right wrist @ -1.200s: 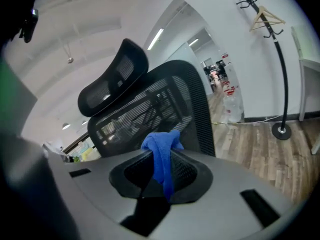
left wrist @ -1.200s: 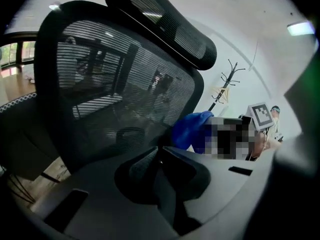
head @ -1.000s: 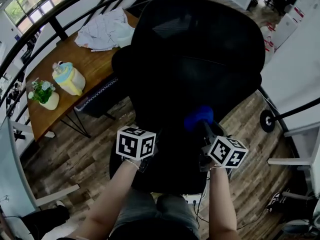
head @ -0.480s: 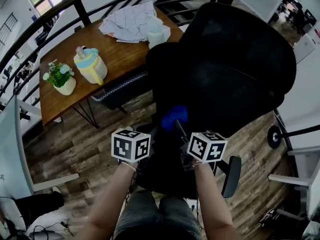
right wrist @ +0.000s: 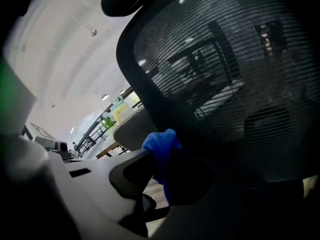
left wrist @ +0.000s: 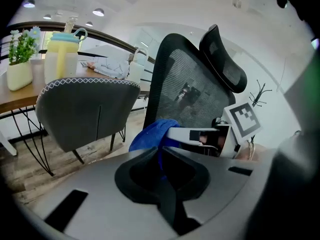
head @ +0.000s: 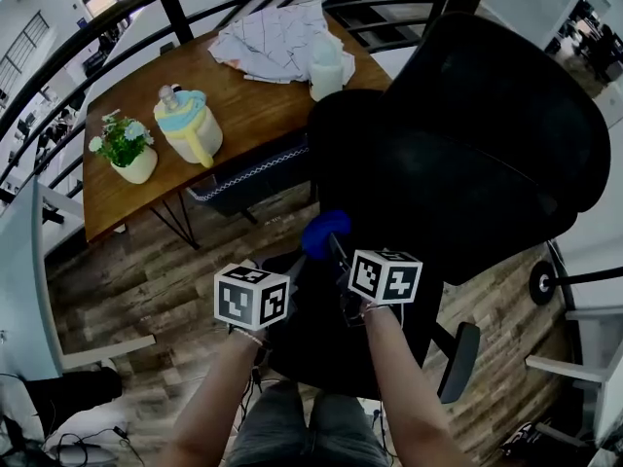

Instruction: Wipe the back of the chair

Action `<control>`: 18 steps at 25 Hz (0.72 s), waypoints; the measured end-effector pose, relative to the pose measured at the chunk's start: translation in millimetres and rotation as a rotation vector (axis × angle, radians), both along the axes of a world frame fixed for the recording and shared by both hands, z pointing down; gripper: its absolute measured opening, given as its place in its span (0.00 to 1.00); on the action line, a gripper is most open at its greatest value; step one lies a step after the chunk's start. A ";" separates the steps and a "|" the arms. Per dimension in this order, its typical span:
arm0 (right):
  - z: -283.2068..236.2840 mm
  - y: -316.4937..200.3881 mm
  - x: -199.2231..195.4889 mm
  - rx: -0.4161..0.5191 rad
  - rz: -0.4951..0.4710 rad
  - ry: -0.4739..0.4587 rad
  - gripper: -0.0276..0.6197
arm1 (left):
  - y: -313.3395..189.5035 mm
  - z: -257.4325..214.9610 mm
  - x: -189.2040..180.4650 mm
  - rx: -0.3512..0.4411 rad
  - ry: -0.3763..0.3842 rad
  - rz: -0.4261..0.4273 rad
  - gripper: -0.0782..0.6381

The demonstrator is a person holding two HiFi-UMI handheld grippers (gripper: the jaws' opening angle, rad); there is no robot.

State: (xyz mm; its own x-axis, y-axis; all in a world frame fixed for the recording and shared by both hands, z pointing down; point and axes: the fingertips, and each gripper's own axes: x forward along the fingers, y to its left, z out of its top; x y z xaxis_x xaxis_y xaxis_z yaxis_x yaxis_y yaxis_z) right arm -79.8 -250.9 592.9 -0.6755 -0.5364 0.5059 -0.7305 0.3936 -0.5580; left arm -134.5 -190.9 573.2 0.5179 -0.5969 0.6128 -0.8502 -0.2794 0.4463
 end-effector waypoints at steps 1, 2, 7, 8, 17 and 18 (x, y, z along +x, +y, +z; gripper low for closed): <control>5.2 -2.0 3.5 -0.011 0.017 0.003 0.18 | -0.1 3.0 0.3 -0.006 0.001 0.000 0.16; 9.7 -4.2 7.9 -0.020 0.036 0.002 0.18 | -0.9 5.7 1.4 -0.010 0.003 0.001 0.16; 21.4 -13.9 36.3 -0.031 0.111 0.009 0.18 | -9.9 13.2 17.5 -0.016 0.012 0.017 0.16; 22.5 -14.8 42.3 -0.032 0.122 0.011 0.18 | -11.4 14.2 22.0 -0.017 0.013 0.025 0.16; 24.1 -15.2 97.3 -0.027 0.190 0.027 0.18 | -19.3 18.9 70.3 -0.022 0.021 0.101 0.16; 24.0 -14.7 104.3 -0.025 0.200 0.029 0.18 | -19.3 19.1 76.5 -0.022 0.021 0.113 0.16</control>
State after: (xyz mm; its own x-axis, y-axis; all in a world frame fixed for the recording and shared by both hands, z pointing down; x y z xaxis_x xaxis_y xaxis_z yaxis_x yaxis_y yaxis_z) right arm 24.5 -265.6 616.9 -0.5416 -0.6455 0.5386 -0.8086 0.2250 -0.5436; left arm -57.9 -210.2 592.4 0.5938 -0.5208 0.6134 -0.8043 -0.3626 0.4708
